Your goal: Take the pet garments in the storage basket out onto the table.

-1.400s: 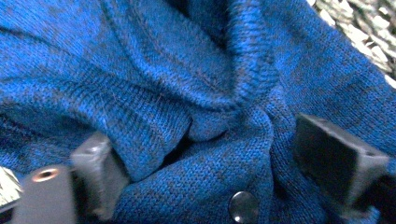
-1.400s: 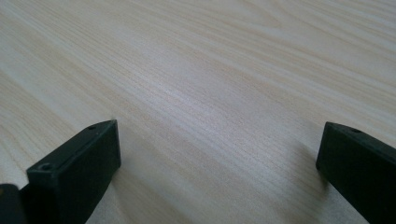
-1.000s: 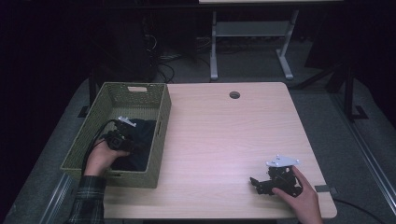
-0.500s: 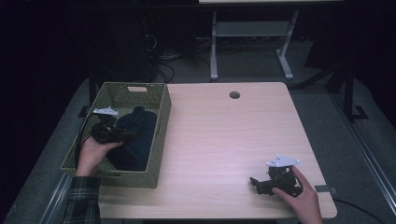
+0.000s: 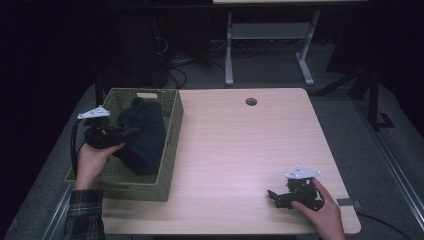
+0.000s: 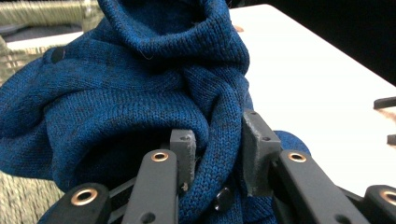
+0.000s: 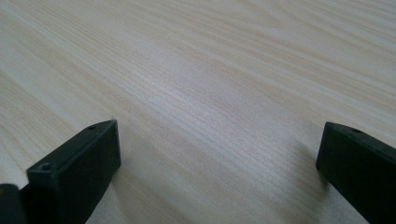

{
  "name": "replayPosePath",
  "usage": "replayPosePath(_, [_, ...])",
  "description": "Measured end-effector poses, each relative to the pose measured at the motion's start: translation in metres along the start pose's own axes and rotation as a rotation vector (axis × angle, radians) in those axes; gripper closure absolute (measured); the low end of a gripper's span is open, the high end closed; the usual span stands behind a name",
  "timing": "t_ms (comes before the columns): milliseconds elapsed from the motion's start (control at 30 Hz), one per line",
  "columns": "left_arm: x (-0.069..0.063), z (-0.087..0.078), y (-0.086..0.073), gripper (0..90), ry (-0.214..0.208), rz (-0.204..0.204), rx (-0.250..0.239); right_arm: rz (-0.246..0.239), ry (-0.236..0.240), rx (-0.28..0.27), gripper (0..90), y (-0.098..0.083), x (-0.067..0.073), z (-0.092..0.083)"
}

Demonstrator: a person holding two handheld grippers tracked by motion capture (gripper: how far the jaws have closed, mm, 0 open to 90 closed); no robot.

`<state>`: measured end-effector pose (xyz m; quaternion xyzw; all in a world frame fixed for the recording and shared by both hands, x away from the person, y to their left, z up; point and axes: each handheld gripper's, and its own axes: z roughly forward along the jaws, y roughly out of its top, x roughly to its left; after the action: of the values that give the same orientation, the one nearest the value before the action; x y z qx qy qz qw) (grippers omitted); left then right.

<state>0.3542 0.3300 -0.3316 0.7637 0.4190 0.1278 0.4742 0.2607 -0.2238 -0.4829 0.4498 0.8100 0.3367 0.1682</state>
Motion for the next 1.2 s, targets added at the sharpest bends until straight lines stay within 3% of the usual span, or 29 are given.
replayPosePath(167, [-0.008,-0.008,0.008,69.0,0.010,0.019,-0.047,0.000,0.000,0.000,0.0,0.000,0.000,0.000])
replayPosePath(500, [-0.026,-0.018,0.024,69.3,-0.042,0.040,-0.137,0.000,0.000,-0.002,0.0,0.000,0.000,0.000])
replayPosePath(1200, [-0.072,0.001,0.055,69.6,-0.170,0.116,-0.197,-0.002,0.001,-0.001,0.0,0.001,0.000,0.001])
